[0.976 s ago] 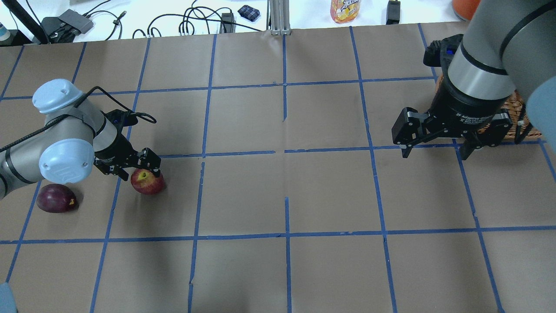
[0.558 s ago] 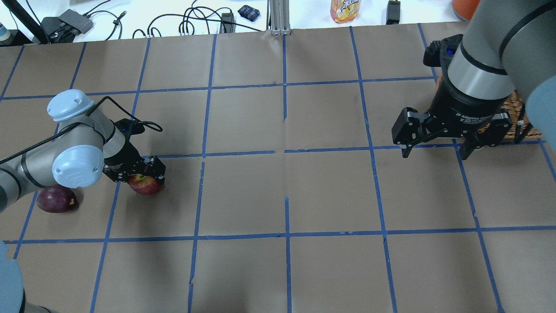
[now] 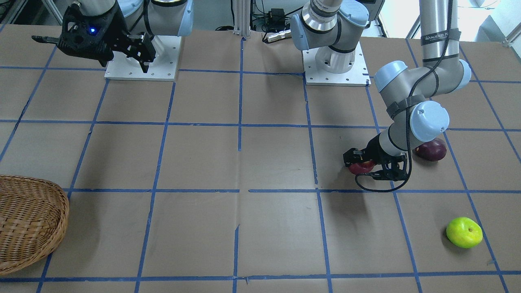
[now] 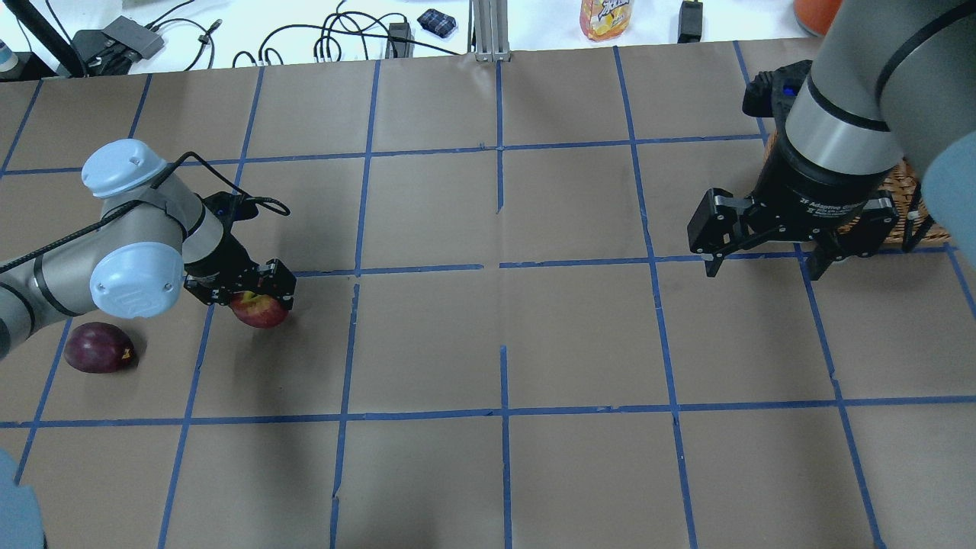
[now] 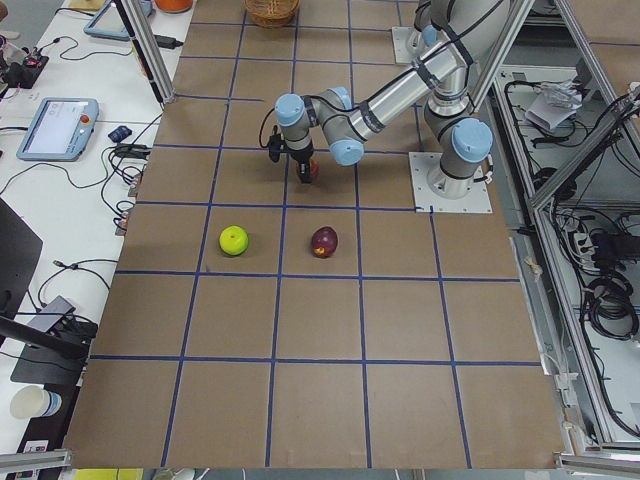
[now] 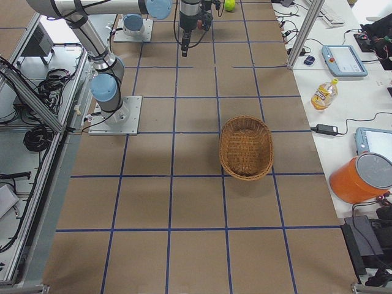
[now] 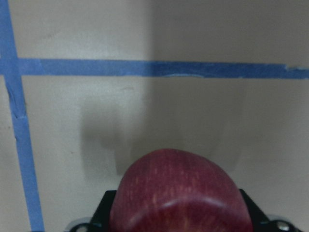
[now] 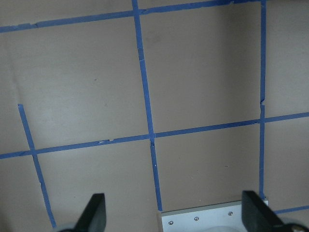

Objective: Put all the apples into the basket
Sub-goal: 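Carry the red-and-yellow apple to the table center and release it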

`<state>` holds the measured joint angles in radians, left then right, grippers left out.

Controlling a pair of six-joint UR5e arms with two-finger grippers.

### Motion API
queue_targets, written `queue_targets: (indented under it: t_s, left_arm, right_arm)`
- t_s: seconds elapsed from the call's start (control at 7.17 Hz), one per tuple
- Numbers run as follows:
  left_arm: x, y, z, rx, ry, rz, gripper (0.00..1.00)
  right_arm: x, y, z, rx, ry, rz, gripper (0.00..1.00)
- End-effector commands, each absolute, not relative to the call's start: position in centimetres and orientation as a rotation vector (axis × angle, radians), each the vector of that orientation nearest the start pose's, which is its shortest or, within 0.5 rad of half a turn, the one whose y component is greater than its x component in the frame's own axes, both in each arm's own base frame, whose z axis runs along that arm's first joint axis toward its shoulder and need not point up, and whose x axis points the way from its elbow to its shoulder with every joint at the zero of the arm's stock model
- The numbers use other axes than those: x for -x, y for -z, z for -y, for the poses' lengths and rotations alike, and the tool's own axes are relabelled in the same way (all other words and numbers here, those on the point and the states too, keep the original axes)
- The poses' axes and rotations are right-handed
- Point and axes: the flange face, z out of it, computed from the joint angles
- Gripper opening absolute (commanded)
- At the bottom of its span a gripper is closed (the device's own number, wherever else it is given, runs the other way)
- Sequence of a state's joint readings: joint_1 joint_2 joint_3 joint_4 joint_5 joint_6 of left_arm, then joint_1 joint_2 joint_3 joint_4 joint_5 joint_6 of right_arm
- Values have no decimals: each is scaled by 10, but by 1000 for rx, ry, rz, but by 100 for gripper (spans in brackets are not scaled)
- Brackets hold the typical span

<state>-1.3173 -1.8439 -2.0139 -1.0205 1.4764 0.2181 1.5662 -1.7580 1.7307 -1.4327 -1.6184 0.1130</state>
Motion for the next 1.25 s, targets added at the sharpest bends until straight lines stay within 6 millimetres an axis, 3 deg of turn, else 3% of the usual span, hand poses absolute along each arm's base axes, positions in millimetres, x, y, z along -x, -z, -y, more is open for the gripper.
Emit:
queue_targets:
  t_s: [0.0,0.28,0.42,0.7,0.84,0.98,1.12]
  left_arm:
    - [143,-229,535,103,-152,-3319,36]
    - [249,-252,557,185,-93,-3340,34]
    - [290,-238,567,231,-58,-3341,34]
    - [334,-202,578,323,23,-3351,34]
    - [346,-195,584,300,25,-3351,34]
    - [348,-186,583,302,1,-3340,57]
    - [354,-182,579,326,-14,-3334,100]
  right_arm:
    - [-127,-479,401,-184,-179,-3185,100]
    - [-127,-477,400,-186,-182,-3182,100]
    - [-127,-478,398,-184,-179,-3183,100]
    - [-127,-477,398,-181,-179,-3186,100]
    - [-127,-477,398,-184,-182,-3186,100]
    - [-126,-473,397,-184,-191,-3188,100]
    - [-126,-471,394,-183,-194,-3188,100]
